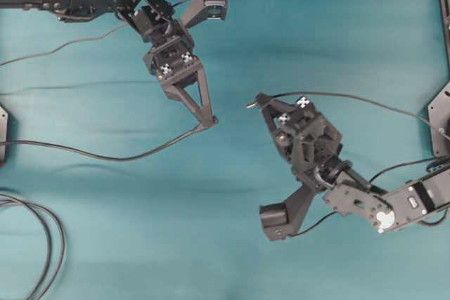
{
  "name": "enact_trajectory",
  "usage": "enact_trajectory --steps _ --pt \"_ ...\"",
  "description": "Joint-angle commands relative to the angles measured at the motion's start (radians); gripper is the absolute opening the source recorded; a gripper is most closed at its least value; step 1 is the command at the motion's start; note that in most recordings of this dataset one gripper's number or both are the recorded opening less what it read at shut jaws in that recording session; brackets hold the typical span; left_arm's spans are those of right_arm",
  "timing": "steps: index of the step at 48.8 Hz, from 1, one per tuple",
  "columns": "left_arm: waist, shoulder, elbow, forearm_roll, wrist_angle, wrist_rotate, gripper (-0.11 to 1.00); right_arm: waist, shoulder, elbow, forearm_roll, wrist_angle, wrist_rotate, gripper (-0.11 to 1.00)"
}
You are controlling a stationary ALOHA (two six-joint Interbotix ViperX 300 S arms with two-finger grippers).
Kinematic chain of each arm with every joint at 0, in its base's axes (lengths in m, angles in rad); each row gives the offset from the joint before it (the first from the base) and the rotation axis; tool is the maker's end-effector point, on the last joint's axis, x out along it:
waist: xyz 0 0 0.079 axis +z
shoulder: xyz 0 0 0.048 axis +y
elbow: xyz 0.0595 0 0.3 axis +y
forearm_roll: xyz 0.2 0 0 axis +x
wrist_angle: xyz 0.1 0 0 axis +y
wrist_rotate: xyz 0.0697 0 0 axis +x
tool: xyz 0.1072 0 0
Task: Insert the USB using both arms.
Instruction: 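Lift both held connectors and bring them face to face midair, then push the right gripper's plug into the left gripper's socket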
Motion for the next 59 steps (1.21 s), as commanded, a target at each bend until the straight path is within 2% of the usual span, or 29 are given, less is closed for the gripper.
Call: enact_trajectory --steps 1,16,59 --pt "-0.011 -0.009 -0.023 -0.003 -0.002 -0.011 0.22 -0.006 0.000 -0.035 -0.011 -0.008 0.005 0.20" --pt "-0.015 0.003 -0.054 0.000 -0.017 -0.011 0.22 -0.008 0.031 -0.069 -0.011 -0.026 0.005 0.20" --pt "-0.021 0.009 -0.061 0.012 -0.040 -0.009 0.22 -0.020 0.048 -0.092 -0.011 -0.061 0.003 0.20"
